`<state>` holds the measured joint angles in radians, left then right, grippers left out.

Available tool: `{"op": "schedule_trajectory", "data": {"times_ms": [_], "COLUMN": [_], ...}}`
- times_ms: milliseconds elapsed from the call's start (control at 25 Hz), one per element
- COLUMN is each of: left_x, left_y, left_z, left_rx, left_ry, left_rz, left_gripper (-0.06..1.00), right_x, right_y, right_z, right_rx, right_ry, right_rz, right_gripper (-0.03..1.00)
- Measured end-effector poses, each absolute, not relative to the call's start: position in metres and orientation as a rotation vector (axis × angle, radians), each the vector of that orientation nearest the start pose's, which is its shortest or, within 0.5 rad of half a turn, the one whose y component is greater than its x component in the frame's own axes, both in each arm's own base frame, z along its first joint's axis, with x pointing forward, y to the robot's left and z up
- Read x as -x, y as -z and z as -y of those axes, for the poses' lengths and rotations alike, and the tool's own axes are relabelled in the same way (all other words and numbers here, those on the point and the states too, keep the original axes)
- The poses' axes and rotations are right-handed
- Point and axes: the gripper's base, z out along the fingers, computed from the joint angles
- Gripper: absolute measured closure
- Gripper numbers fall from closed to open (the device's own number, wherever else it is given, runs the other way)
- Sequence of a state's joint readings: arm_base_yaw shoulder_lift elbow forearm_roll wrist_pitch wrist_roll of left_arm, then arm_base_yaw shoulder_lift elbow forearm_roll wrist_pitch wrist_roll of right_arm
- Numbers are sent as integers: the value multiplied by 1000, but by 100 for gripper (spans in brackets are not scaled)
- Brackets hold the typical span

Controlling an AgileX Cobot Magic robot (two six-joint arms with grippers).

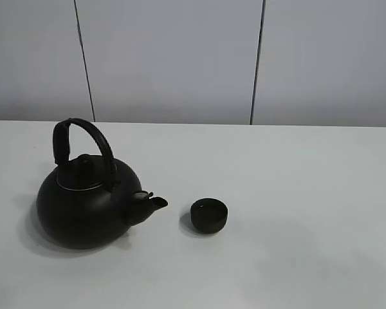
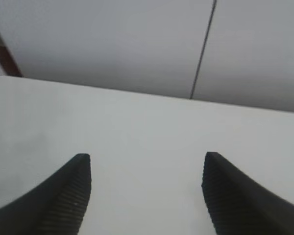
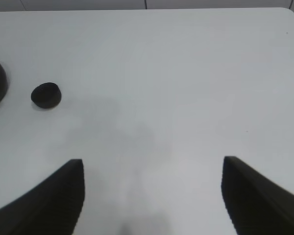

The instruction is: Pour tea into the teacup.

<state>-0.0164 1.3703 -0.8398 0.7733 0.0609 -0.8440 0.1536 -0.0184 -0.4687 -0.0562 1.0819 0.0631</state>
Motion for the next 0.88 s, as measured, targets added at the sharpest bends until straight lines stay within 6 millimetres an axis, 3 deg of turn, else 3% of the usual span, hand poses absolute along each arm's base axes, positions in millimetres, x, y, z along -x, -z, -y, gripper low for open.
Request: {"op": "schedule_trajectory", "data": {"times_ms": [240, 480, 720, 880], "left_x": [-270, -225, -163, -110], "left_y": [-285, -322, -364, -386], "left_z": [-21, -48, -37, -28], "left_rx": [98, 250, 264, 248], "left_ry": [-167, -199, -173, -186], "left_rz": [-2228, -2170, -2025, -1916], "left_gripper": [47, 47, 47, 47], "right_x": [4, 4, 4, 4], "right_y": [-267, -267, -267, -267], "right_z": [5, 5, 5, 5], "right_rx": [91, 91, 91, 91], "right_ry": [-65, -65, -65, -65], "right_rz": [-2076, -2076, -2076, -2076], "right_gripper": [43, 43, 43, 43]}}
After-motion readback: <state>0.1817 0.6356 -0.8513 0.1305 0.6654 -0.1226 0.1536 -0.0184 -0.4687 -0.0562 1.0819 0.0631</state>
